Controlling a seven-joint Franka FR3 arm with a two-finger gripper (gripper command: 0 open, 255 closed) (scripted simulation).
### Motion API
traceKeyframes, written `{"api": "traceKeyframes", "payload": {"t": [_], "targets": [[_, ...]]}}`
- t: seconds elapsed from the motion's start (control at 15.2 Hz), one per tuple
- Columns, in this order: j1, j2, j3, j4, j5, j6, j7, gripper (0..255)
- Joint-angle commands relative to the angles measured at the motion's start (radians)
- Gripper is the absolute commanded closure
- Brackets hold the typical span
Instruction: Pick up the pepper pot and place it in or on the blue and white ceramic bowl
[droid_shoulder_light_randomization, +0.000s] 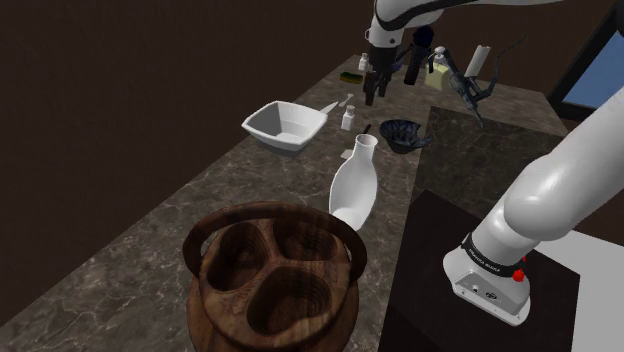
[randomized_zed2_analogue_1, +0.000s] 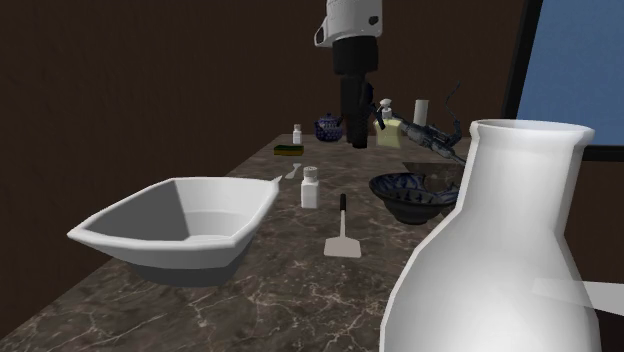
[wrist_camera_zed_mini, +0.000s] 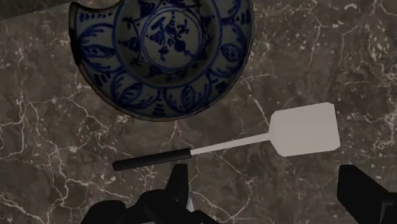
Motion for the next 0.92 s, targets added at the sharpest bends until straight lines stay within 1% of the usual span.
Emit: {"api": "traceKeyframes", "payload": {"t": [0.0,0.33,0.59,0.86], "targets": [[-0.005,0.08,-0.011,0.058,0.006,0.021,-0.023,0],[-0.026,0.272,-0.029,0.22,0.028,0.047,-0.08,0],[-0.048,0.427,-0.036,0.374,0.049,0.046,-0.12,0],[-0.049,0.436,-0.035,0.332,0.05,0.097,-0.121,0]]}}
